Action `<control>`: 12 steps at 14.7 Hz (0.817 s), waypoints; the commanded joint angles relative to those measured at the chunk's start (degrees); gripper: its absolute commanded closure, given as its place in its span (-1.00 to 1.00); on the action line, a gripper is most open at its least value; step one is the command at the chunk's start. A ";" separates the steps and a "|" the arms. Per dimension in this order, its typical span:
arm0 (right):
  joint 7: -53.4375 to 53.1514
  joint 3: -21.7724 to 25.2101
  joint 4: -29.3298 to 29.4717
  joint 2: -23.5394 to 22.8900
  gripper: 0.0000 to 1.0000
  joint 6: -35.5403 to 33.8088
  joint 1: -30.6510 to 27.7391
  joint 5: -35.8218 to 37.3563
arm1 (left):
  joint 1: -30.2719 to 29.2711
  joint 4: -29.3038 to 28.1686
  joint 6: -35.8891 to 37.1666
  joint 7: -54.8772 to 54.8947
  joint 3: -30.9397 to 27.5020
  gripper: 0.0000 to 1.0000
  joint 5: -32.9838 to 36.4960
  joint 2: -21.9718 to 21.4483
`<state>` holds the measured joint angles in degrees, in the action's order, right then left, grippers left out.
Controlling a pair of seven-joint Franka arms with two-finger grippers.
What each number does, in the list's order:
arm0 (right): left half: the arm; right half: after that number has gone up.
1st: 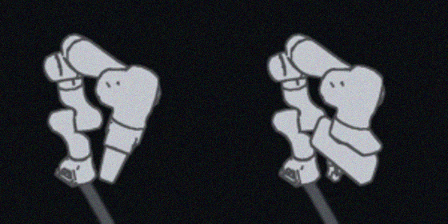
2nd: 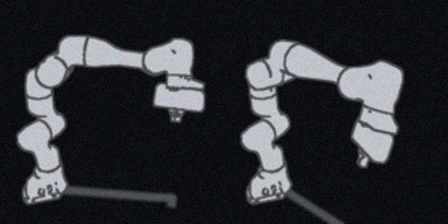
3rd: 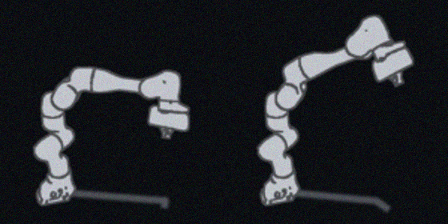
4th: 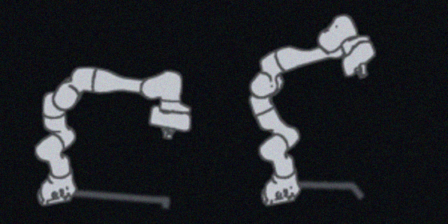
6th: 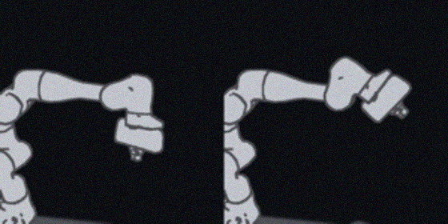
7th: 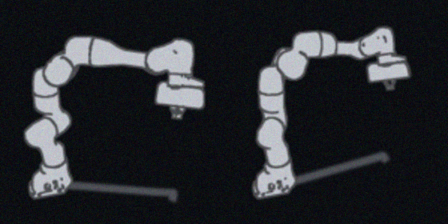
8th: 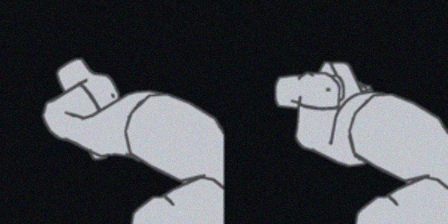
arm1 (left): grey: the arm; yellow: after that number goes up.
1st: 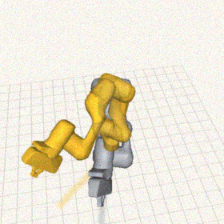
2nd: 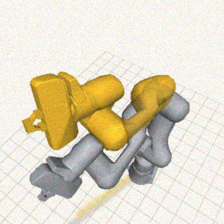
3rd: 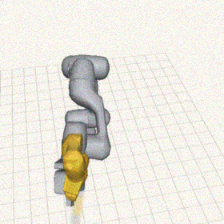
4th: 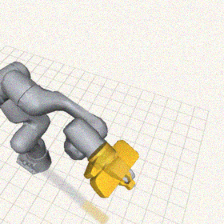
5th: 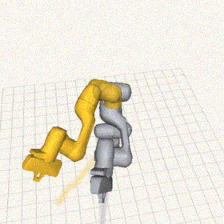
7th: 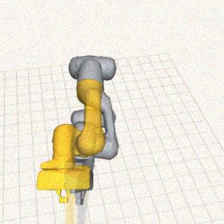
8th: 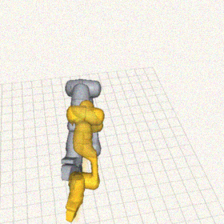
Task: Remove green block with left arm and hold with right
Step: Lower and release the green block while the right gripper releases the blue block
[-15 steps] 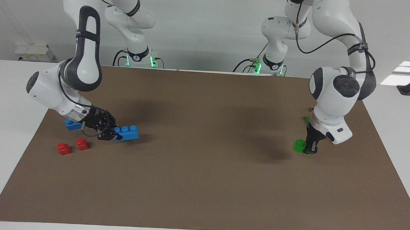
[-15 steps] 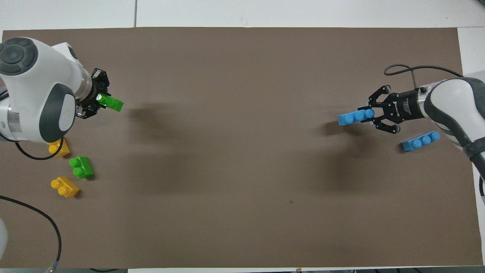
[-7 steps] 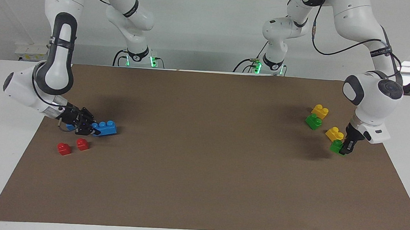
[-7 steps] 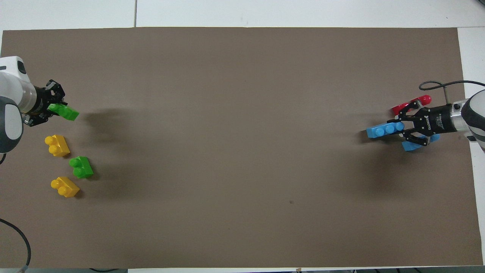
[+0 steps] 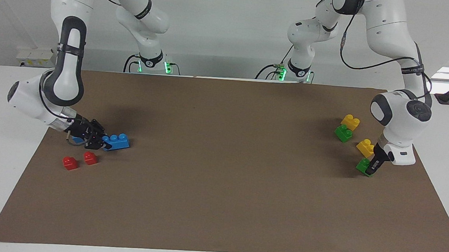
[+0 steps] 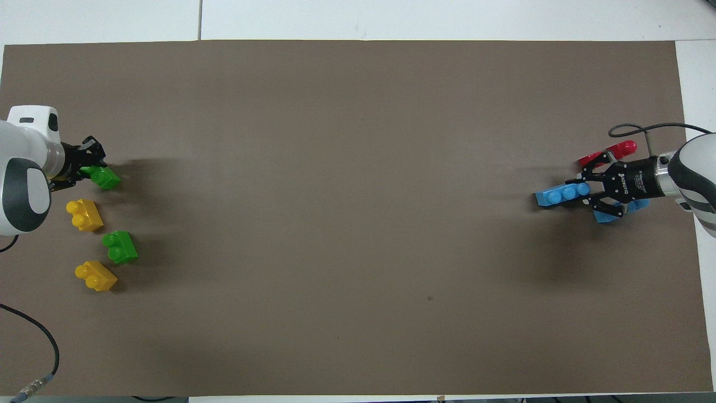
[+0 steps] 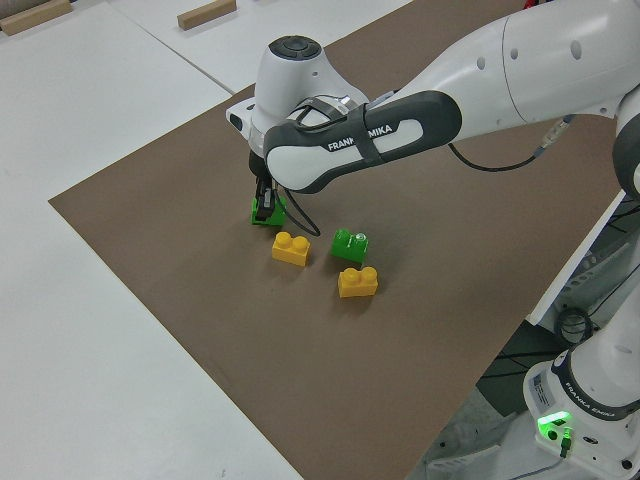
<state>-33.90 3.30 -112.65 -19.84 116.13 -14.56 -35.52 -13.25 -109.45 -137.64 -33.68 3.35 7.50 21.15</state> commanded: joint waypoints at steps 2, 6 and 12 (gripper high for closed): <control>-1.07 -0.48 -0.46 0.06 -0.09 1.90 0.67 1.42 | -0.19 -0.50 -1.23 6.86 0.08 1.00 -0.29 1.62; -3.98 -0.39 0.68 0.76 -0.74 1.99 0.59 1.42 | -0.10 -0.50 -0.88 8.28 0.08 -1.00 -0.29 1.62; -4.95 -0.31 3.57 5.50 -1.00 -1.52 0.59 5.26 | -0.02 1.86 0.35 8.54 0.17 -1.00 -0.29 1.18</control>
<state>-36.86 3.19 -109.81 -17.63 116.56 -13.82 -34.28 -13.25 -109.14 -137.88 -26.36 3.49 7.50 22.67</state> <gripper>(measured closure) 0.044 0.000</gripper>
